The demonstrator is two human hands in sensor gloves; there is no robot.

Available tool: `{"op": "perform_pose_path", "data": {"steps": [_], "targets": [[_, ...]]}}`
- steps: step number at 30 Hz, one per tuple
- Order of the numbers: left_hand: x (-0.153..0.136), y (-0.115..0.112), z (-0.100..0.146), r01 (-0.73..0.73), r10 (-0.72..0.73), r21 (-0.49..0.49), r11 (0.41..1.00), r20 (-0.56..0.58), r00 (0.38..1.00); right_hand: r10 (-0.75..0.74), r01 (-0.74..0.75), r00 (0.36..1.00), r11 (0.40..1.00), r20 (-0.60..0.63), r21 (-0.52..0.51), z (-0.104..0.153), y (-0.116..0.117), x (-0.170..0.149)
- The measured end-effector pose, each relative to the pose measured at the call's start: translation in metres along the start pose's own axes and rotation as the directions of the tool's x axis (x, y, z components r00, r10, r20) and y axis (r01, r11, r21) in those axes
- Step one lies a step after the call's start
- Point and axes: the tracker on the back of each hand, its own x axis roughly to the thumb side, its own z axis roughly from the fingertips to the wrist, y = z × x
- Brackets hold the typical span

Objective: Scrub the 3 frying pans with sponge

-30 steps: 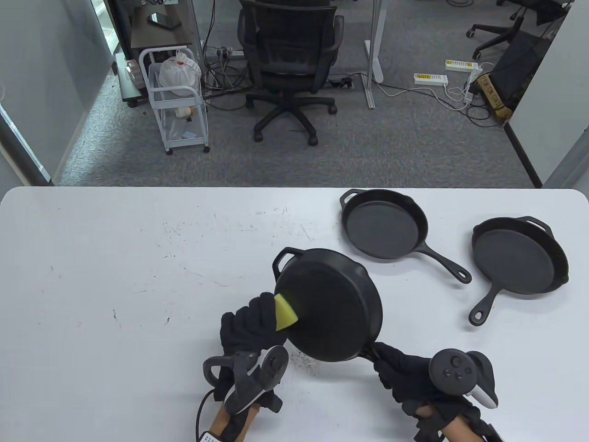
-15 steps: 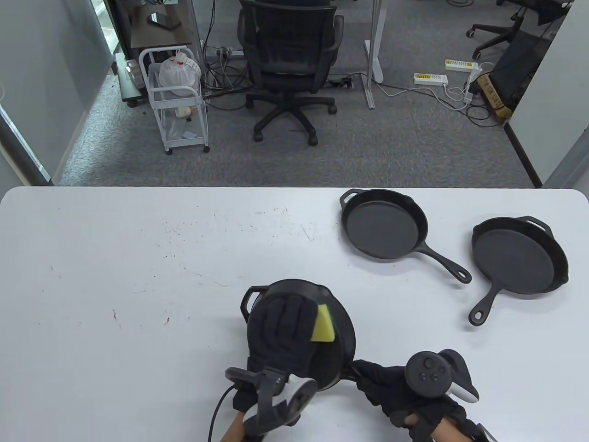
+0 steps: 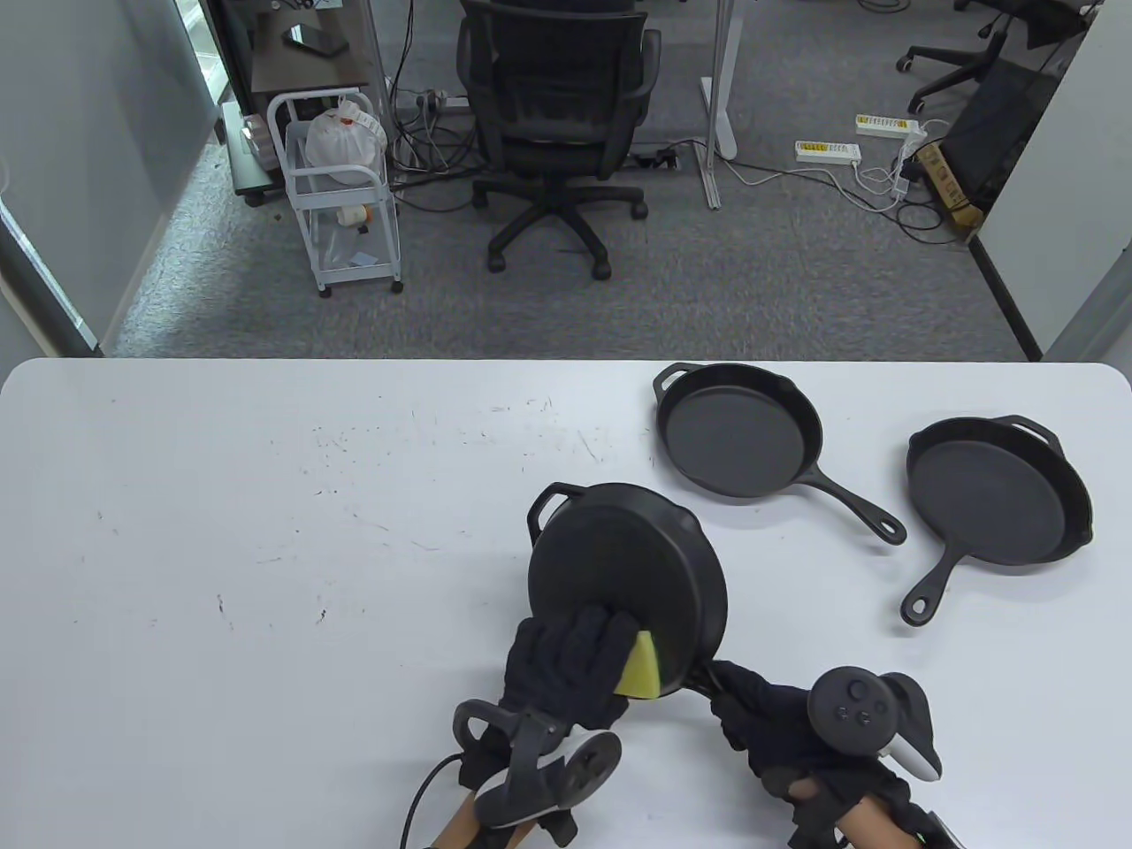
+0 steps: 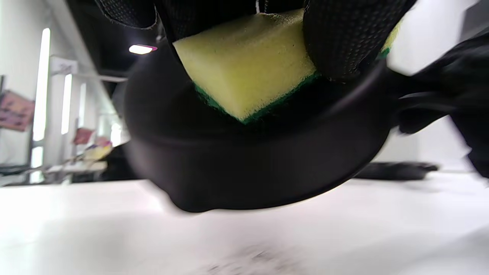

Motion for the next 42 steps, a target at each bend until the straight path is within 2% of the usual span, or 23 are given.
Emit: {"op": "perform_pose_path", "data": {"steps": [3, 5, 8, 11, 14, 16, 19, 21, 23, 24, 25, 29, 33, 37, 42], "targets": [[0.005, 0.010, 0.001, 0.006, -0.008, 0.106, 0.994, 0.018, 1.000, 0.008, -0.011, 0.999, 0.998, 0.050, 0.060, -0.002, 0.007, 0.008], [-0.004, 0.018, 0.001, 0.028, -0.022, 0.152, 0.988, -0.041, 0.999, 0.040, -0.047, 0.996, 0.995, 0.085, 0.090, -0.002, 0.012, 0.015], [-0.031, 0.029, 0.001, 0.050, -0.019, 0.183, 0.982, -0.170, 0.985, 0.063, -0.077, 0.991, 0.990, 0.116, 0.121, 0.000, 0.015, 0.022], [-0.059, 0.029, 0.005, 0.044, 0.002, 0.140, 0.989, -0.313, 0.950, 0.064, -0.076, 0.991, 0.992, 0.115, 0.100, 0.005, 0.010, 0.024], [-0.072, 0.018, 0.008, -0.026, 0.055, 0.083, 0.996, -0.369, 0.928, 0.048, -0.050, 0.996, 0.998, 0.081, 0.025, 0.009, 0.000, 0.019], [-0.069, 0.009, 0.006, -0.056, 0.052, -0.002, 0.998, -0.347, 0.937, 0.021, -0.019, 0.999, 0.999, 0.049, -0.043, 0.012, -0.007, 0.013], [-0.047, 0.000, 0.000, -0.124, 0.103, -0.112, 0.986, -0.176, 0.979, -0.011, 0.008, 1.000, 0.990, -0.016, -0.144, 0.016, -0.013, 0.005], [-0.025, -0.002, 0.000, -0.099, 0.092, -0.100, 0.990, -0.068, 0.993, -0.039, 0.033, 0.999, 0.986, -0.036, -0.161, 0.015, -0.013, 0.004], [-0.004, 0.000, 0.002, -0.009, 0.009, -0.003, 1.000, 0.025, 1.000, -0.037, 0.031, 0.999, 0.989, -0.039, -0.148, 0.013, -0.010, 0.006], [0.004, 0.004, 0.002, 0.037, -0.039, 0.056, 0.998, 0.043, 0.998, -0.030, 0.026, 0.999, 0.992, -0.027, -0.124, 0.012, -0.008, 0.007], [0.007, 0.006, 0.002, 0.059, -0.063, 0.074, 0.996, 0.053, 0.997, -0.030, 0.029, 0.999, 0.994, -0.014, -0.101, 0.011, -0.006, 0.008], [-0.008, 0.019, 0.006, -0.020, 0.025, 0.150, 0.988, -0.037, 0.999, 0.009, -0.011, 0.997, 1.000, 0.076, 0.029, 0.007, 0.009, 0.019], [-0.041, 0.026, 0.007, 0.025, 0.008, 0.182, 0.983, -0.181, 0.983, 0.056, -0.069, 0.991, 0.992, 0.121, 0.105, 0.005, 0.018, 0.028], [-0.067, 0.017, 0.008, -0.029, 0.069, 0.141, 0.990, -0.288, 0.955, 0.042, -0.054, 0.993, 0.993, 0.114, 0.102, 0.006, 0.015, 0.025], [-0.077, 0.005, 0.006, -0.030, 0.052, 0.068, 0.997, -0.333, 0.941, 0.022, -0.027, 0.997, 0.998, 0.078, 0.057, 0.010, 0.007, 0.017]]}}
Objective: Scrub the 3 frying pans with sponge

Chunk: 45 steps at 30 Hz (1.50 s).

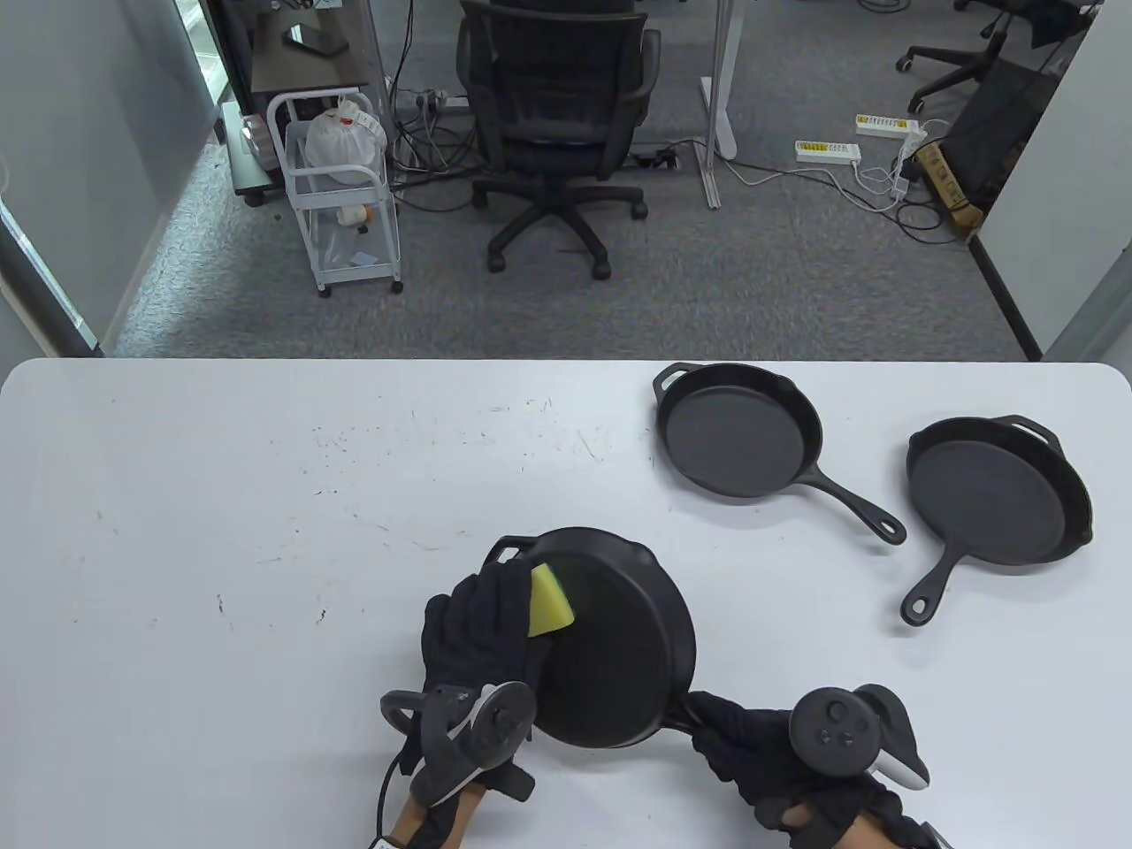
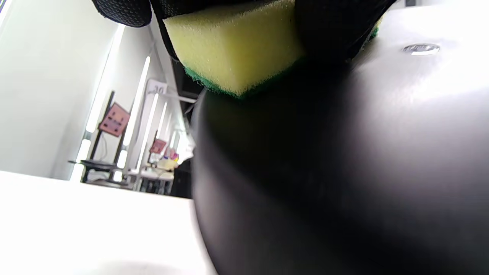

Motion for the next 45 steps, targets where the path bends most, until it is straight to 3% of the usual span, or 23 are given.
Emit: {"op": "perform_pose_path", "data": {"steps": [8, 14, 16, 18, 20, 26, 34, 37, 45], "targets": [[0.006, -0.007, 0.000, 0.025, -0.020, -0.088, 0.996, 0.048, 0.999, -0.166, 0.163, 0.985, 0.985, -0.054, -0.052, -0.001, 0.000, -0.014], [0.014, -0.008, 0.000, 0.088, -0.075, -0.117, 0.989, 0.109, 0.991, -0.284, 0.258, 0.953, 0.943, -0.105, -0.208, -0.005, 0.001, -0.015], [0.014, -0.008, 0.001, 0.087, -0.074, -0.117, 0.989, 0.110, 0.991, -0.293, 0.258, 0.950, 0.931, -0.108, -0.257, -0.007, -0.001, -0.011], [0.014, -0.007, 0.001, 0.080, -0.068, -0.112, 0.990, 0.107, 0.992, -0.163, 0.088, 0.966, 0.937, -0.202, -0.337, -0.014, -0.010, 0.002], [0.014, -0.008, 0.001, 0.079, -0.068, -0.106, 0.991, 0.104, 0.992, -0.116, 0.023, 0.964, 0.931, -0.238, -0.363, -0.025, -0.011, 0.009], [0.012, -0.008, 0.002, 0.115, -0.105, -0.099, 0.988, 0.104, 0.989, -0.042, -0.069, 0.948, 0.940, -0.315, -0.334, -0.079, -0.005, 0.026], [0.004, -0.010, 0.000, 0.139, -0.131, -0.130, 0.982, 0.068, 0.989, -0.018, -0.078, 0.903, 0.976, -0.430, -0.205, -0.154, 0.002, 0.038], [0.001, -0.013, -0.001, 0.147, -0.137, -0.181, 0.972, 0.068, 0.988, 0.007, -0.105, 0.878, 0.978, -0.479, -0.178, -0.174, 0.011, 0.035], [-0.003, -0.013, -0.002, 0.153, -0.147, -0.181, 0.972, 0.046, 0.988, 0.076, -0.151, 0.819, 0.985, -0.569, -0.085, -0.199, 0.038, 0.022]]}}
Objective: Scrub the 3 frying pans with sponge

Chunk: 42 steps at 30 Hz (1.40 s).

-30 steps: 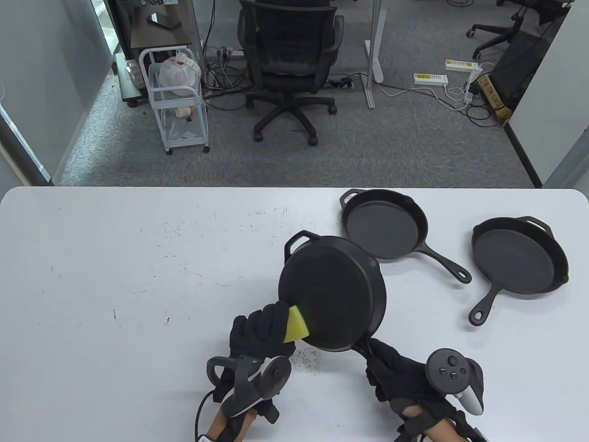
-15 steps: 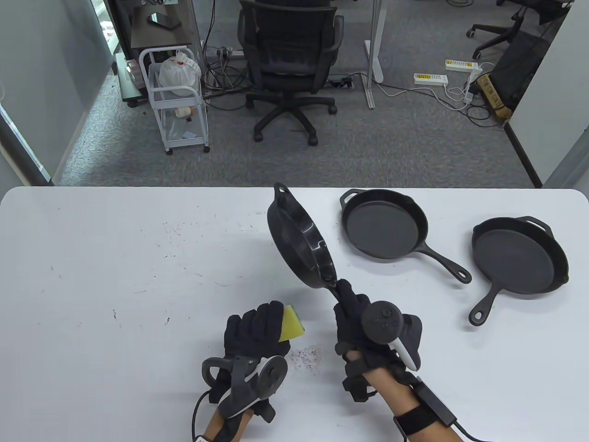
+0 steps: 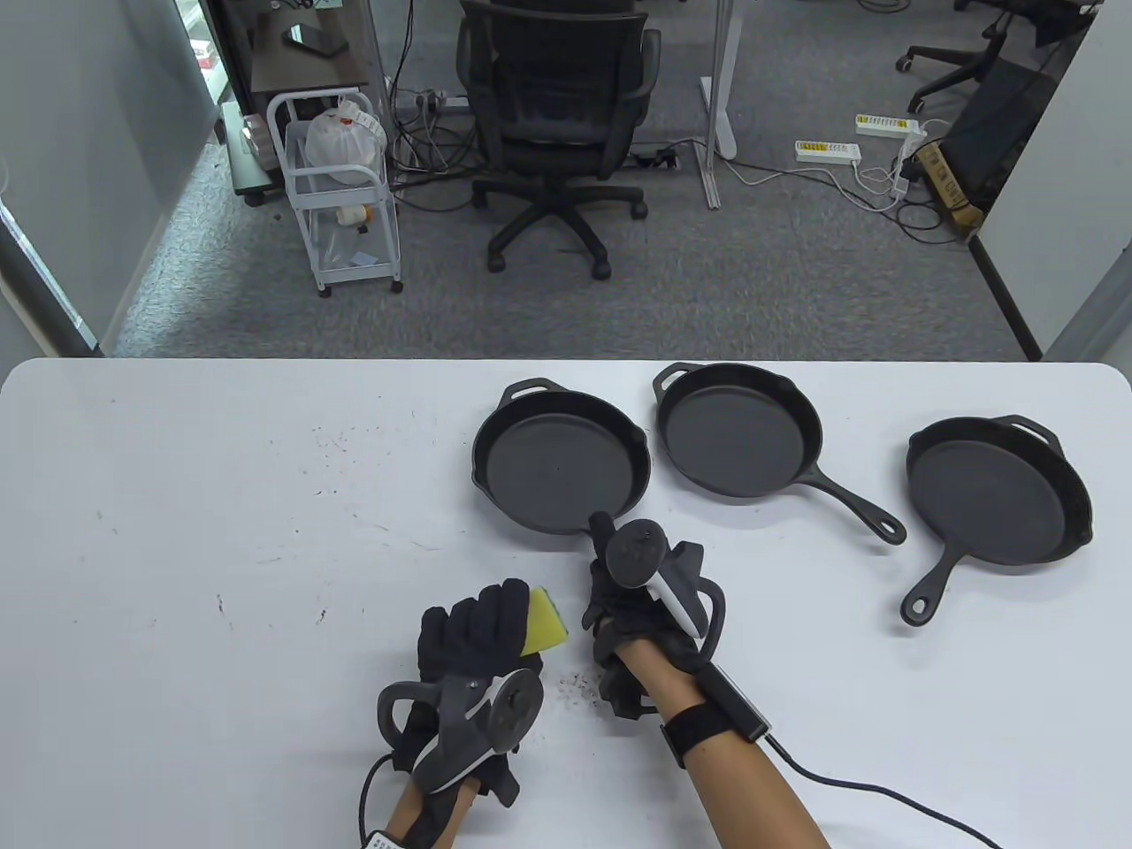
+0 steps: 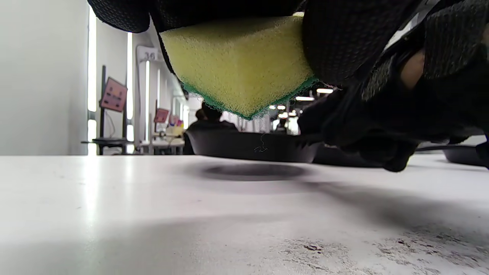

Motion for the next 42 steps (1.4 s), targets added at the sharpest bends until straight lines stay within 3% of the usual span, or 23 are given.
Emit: {"op": "perform_pose_path", "data": {"steps": [10, 12, 14, 16, 20, 26, 30, 32, 39, 42], "targets": [[0.001, -0.001, 0.000, 0.007, -0.007, 0.005, 1.000, 0.006, 1.000, 0.049, -0.049, 0.999, 0.998, -0.010, 0.043, 0.005, 0.011, 0.001], [0.001, 0.000, 0.000, 0.000, 0.000, 0.013, 1.000, 0.003, 1.000, 0.138, -0.138, 0.990, 0.990, 0.038, -0.003, 0.020, -0.006, 0.000], [0.001, 0.002, 0.000, 0.004, -0.004, 0.024, 1.000, 0.004, 1.000, 0.237, -0.223, 0.968, 0.963, 0.078, -0.153, 0.034, -0.032, -0.009], [0.003, 0.003, 0.001, 0.013, -0.013, 0.028, 1.000, 0.008, 1.000, 0.251, -0.229, 0.966, 0.946, 0.069, -0.231, 0.040, -0.060, -0.026], [0.006, 0.004, 0.001, 0.015, -0.015, 0.032, 0.999, 0.015, 1.000, 0.179, -0.179, 0.984, 0.969, -0.011, -0.171, 0.022, -0.116, -0.080], [0.007, 0.005, 0.002, 0.025, -0.025, 0.034, 0.999, 0.013, 1.000, 0.211, -0.233, 0.957, 0.968, -0.201, -0.092, -0.022, -0.152, -0.154], [0.006, 0.006, 0.002, 0.035, -0.035, 0.044, 0.998, 0.010, 0.999, 0.188, -0.199, 0.938, 0.980, -0.290, -0.009, -0.050, -0.150, -0.186], [0.006, 0.005, 0.003, 0.041, -0.041, 0.048, 0.998, 0.009, 0.999, 0.255, -0.266, 0.906, 0.964, -0.337, 0.014, -0.065, -0.144, -0.195], [0.007, 0.005, 0.003, 0.050, -0.050, 0.040, 0.998, 0.008, 0.999, 0.471, -0.487, 0.797, 0.872, -0.377, 0.060, -0.091, -0.133, -0.196], [0.007, 0.005, 0.003, 0.053, -0.053, 0.035, 0.998, 0.006, 0.999, 0.469, -0.490, 0.805, 0.871, -0.363, 0.040, -0.092, -0.127, -0.195]]}}
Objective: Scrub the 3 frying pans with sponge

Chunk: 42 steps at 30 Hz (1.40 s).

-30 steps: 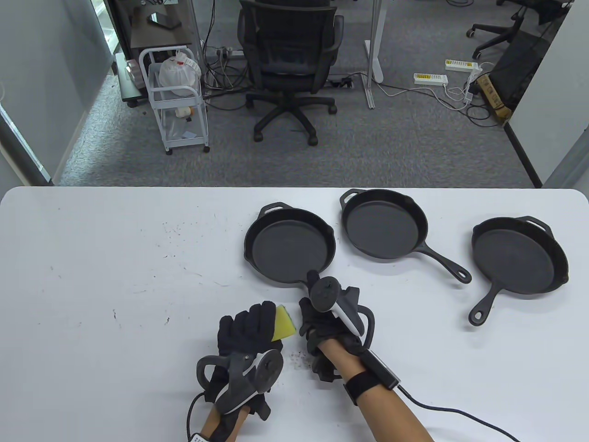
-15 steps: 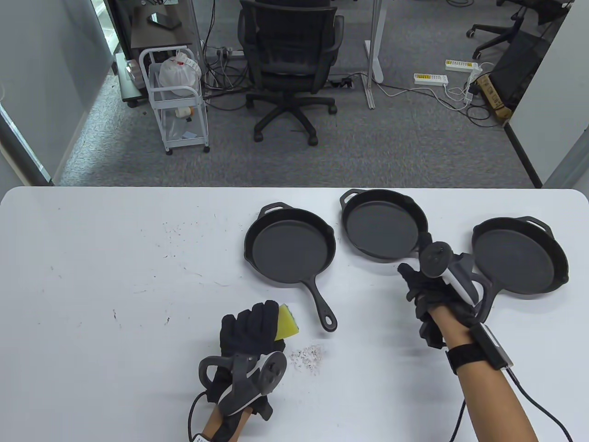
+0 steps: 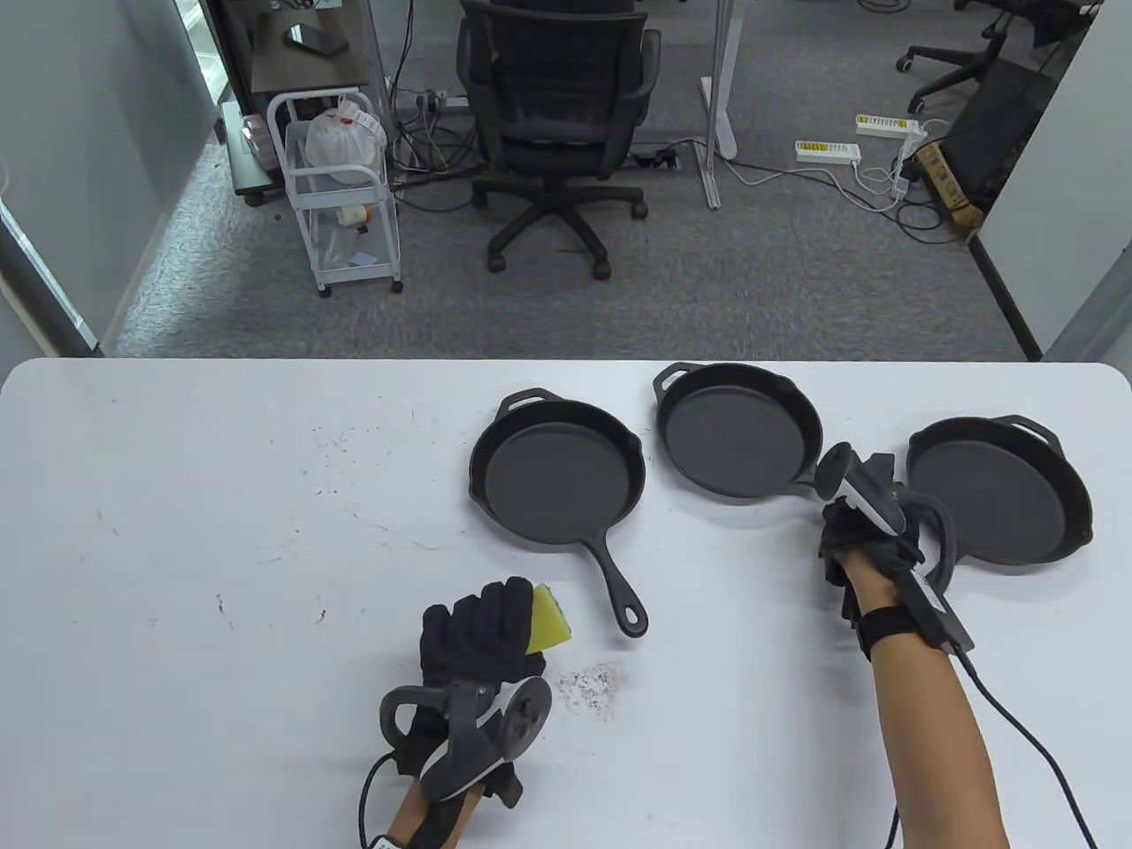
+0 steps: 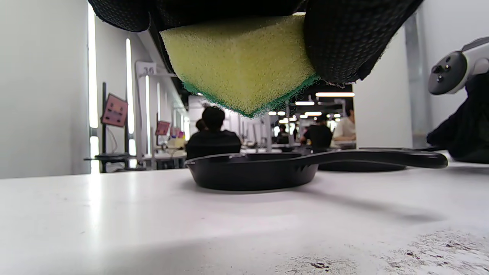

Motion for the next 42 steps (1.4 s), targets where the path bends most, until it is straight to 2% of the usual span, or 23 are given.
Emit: {"op": "perform_pose_path", "data": {"steps": [3, 5, 9, 13, 18, 22, 25, 30, 34, 38, 42], "targets": [[0.000, 0.001, 0.000, -0.001, 0.001, -0.006, 1.000, -0.002, 1.000, -0.079, 0.085, 0.995, 0.991, 0.057, -0.102, 0.008, 0.002, 0.000], [0.000, 0.001, 0.000, -0.005, 0.005, -0.005, 1.000, -0.002, 1.000, -0.169, 0.179, 0.983, 0.970, 0.074, -0.167, 0.016, -0.006, -0.002], [0.000, 0.000, 0.000, -0.010, 0.010, -0.004, 1.000, 0.000, 1.000, -0.129, 0.134, 0.991, 0.958, 0.039, -0.253, 0.027, -0.029, -0.003], [-0.002, 0.000, 0.001, -0.022, 0.022, -0.005, 1.000, -0.006, 1.000, -0.180, 0.180, 0.983, 0.952, 0.022, -0.247, 0.036, -0.052, -0.011], [-0.003, 0.000, 0.000, -0.031, 0.031, -0.004, 1.000, -0.008, 0.999, -0.211, 0.232, 0.972, 0.924, 0.101, -0.305, 0.053, -0.056, -0.024], [-0.001, 0.000, 0.001, -0.034, 0.034, 0.004, 0.999, 0.002, 0.999, -0.162, 0.228, 0.965, 0.905, 0.205, -0.361, 0.078, -0.053, -0.032], [0.001, 0.001, 0.002, -0.038, 0.038, 0.021, 0.999, 0.010, 0.999, -0.138, 0.254, 0.944, 0.883, 0.299, -0.394, 0.107, -0.049, -0.037], [0.005, 0.003, 0.006, -0.042, 0.040, 0.058, 0.997, 0.028, 0.999, -0.211, 0.391, 0.863, 0.854, 0.458, -0.343, 0.158, -0.031, -0.039], [0.009, 0.006, 0.010, -0.059, 0.054, 0.112, 0.992, 0.045, 0.998, -0.160, 0.388, 0.830, 0.854, 0.534, -0.346, 0.193, -0.014, -0.030], [0.012, 0.014, 0.015, -0.071, 0.058, 0.178, 0.982, 0.078, 0.995, -0.106, 0.379, 0.802, 0.851, 0.587, -0.364, 0.217, 0.007, -0.019], [0.017, 0.018, 0.017, -0.056, 0.036, 0.183, 0.981, 0.109, 0.993, -0.079, 0.389, 0.778, 0.840, 0.624, -0.378, 0.231, 0.027, -0.008]]}}
